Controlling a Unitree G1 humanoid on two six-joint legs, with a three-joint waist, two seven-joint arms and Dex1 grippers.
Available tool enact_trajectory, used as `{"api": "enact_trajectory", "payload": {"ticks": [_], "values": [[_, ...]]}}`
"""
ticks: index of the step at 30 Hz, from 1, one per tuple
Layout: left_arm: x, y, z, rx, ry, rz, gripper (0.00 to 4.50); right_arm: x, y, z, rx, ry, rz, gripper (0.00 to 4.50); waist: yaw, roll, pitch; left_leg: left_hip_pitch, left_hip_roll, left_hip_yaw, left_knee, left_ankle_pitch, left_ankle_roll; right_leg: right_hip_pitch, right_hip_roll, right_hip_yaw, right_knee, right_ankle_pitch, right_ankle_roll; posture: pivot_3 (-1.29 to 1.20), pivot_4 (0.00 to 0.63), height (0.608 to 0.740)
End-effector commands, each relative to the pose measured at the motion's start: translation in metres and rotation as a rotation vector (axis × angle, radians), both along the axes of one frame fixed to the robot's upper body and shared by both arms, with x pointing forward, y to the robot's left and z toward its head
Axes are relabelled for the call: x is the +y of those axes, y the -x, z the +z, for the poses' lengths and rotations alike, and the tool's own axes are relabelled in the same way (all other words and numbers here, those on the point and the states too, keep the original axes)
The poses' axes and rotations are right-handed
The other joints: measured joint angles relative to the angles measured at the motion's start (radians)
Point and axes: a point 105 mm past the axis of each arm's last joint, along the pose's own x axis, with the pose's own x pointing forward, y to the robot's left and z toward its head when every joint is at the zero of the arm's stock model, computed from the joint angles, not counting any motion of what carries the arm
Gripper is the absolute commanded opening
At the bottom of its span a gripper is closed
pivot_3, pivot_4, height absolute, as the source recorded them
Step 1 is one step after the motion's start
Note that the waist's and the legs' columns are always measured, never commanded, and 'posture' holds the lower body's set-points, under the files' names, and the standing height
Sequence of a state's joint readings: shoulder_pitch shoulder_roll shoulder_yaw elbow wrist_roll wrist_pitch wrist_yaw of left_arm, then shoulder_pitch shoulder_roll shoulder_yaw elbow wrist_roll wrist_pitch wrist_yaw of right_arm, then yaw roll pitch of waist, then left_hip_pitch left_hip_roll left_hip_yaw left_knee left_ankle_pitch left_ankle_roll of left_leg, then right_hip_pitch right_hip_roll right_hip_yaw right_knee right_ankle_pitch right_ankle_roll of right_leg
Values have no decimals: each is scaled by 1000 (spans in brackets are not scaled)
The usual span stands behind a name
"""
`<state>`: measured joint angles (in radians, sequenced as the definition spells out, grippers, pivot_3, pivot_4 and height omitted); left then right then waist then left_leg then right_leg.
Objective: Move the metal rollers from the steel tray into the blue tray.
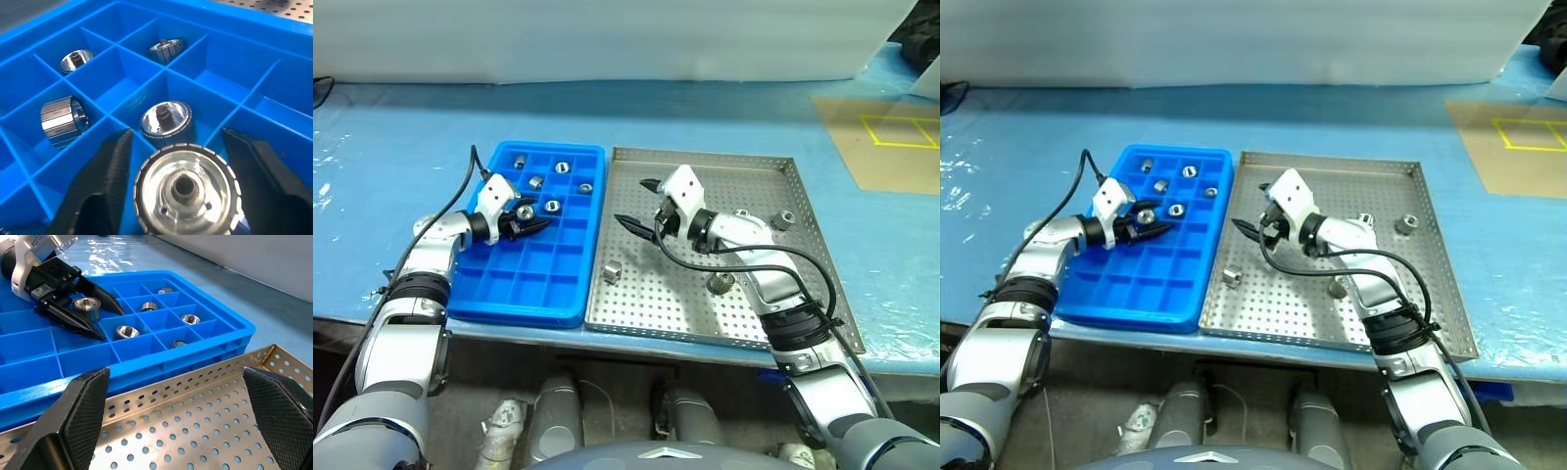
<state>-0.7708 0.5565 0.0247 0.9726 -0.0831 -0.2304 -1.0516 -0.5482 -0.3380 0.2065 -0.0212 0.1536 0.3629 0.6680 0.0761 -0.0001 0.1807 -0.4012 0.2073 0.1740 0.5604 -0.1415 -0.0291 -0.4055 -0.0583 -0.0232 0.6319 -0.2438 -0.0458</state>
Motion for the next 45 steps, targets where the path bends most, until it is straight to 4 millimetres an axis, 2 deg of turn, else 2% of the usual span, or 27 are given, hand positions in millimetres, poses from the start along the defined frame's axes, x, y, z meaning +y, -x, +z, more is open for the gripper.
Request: {"api": "enact_trajectory", "payload": {"ticks": [1,2,5,11,15,20,27,35,39,42,45], "values": [[5,-1,2,16,-9,1,2949,0,2,16,-59,-22,-3,4500,-3,0,0,0,0,0,1,0,0,0,0,0,1,0,0,-121,150,740],[5,0,3,16,-6,-3,2548,0,2,16,-59,-22,-3,4500,-4,0,0,1,0,0,1,0,0,0,-1,1,2,0,-1,-122,150,740],[9,-3,6,7,-1,27,1796,0,2,16,-59,-24,-7,4500,-4,0,0,2,0,0,1,0,0,0,-1,2,3,0,-1,-122,150,740],[14,2,12,27,37,1,1756,1,1,14,-56,-24,-8,4500,-6,0,0,2,0,0,1,0,0,0,-1,2,3,0,-1,-113,150,740],[22,-1,17,3,43,44,1756,3,1,12,-53,-22,-1,4500,-6,0,0,1,0,0,0,0,0,-1,-1,2,3,0,-1,-105,150,740],[22,3,39,-32,125,13,1756,4,1,12,-49,-23,5,4500,-7,-1,1,0,0,0,0,0,0,-3,0,1,3,0,-1,-93,150,740],[32,14,49,-24,111,-11,1756,5,0,11,-47,-16,19,4500,-7,-1,1,-3,0,0,0,0,0,-5,-1,1,0,0,-1,-78,150,740],[33,41,39,30,43,-98,1756,7,0,11,-44,-14,28,4500,-7,-1,1,-4,0,0,-4,0,0,-6,0,1,-1,0,-2,-67,150,740],[39,39,32,45,42,-47,1756,9,0,10,-42,-16,31,4500,-5,-1,1,-4,0,1,-4,0,0,-6,0,1,-1,0,-2,-64,150,740],[44,30,22,31,48,34,1756,9,-1,10,-44,-15,30,4500,-6,-1,1,-4,0,1,-4,0,-1,-6,0,1,-1,0,-2,-68,150,740],[42,26,17,25,70,59,1756,8,-1,10,-46,-14,27,4500,-6,-1,1,-3,0,1,-3,0,-1,-6,0,1,-1,0,-2,-72,150,740]]}}
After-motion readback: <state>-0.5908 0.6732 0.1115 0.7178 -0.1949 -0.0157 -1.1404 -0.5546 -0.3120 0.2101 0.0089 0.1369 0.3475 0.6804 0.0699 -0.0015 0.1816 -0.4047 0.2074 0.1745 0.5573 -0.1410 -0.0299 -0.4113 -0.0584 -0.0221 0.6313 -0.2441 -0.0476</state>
